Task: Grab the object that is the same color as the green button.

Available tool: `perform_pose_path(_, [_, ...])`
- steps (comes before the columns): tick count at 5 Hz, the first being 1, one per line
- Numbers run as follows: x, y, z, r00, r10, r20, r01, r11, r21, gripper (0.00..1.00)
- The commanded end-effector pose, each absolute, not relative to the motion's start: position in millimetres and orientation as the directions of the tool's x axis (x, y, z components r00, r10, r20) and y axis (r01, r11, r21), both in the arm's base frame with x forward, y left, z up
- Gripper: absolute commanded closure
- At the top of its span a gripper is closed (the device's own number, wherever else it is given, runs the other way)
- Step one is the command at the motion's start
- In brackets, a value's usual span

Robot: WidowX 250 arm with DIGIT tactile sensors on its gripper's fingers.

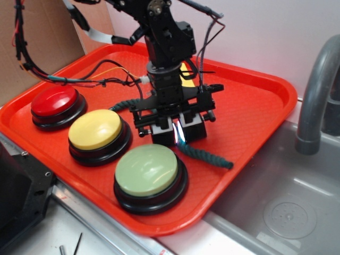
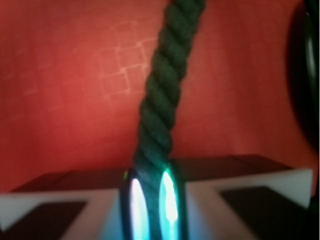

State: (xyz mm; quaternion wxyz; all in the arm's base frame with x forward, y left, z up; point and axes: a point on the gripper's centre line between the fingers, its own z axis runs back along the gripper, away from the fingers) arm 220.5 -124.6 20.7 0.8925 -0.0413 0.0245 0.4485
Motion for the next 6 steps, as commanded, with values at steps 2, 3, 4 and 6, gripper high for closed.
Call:
perform_pose_path(2, [244.7, -56.3, 168.6, 0.865, 0.501, 0.025, -0.488, 0.852, -0.192, 1.00])
perform_pose_path(3, [248.5, -39.5, 207.0, 0.887, 0.453, 0.096, -0.435, 0.886, -0.158, 1.00])
perform_pose_path(4, [246.3, -29.3, 237.1, 0.902, 0.404, 0.154, -0.388, 0.913, -0.124, 1.00])
perform_pose_path(6, [253.3, -18.6, 230.5, 0.910, 0.406, 0.082, -0.398, 0.912, -0.096, 1.00])
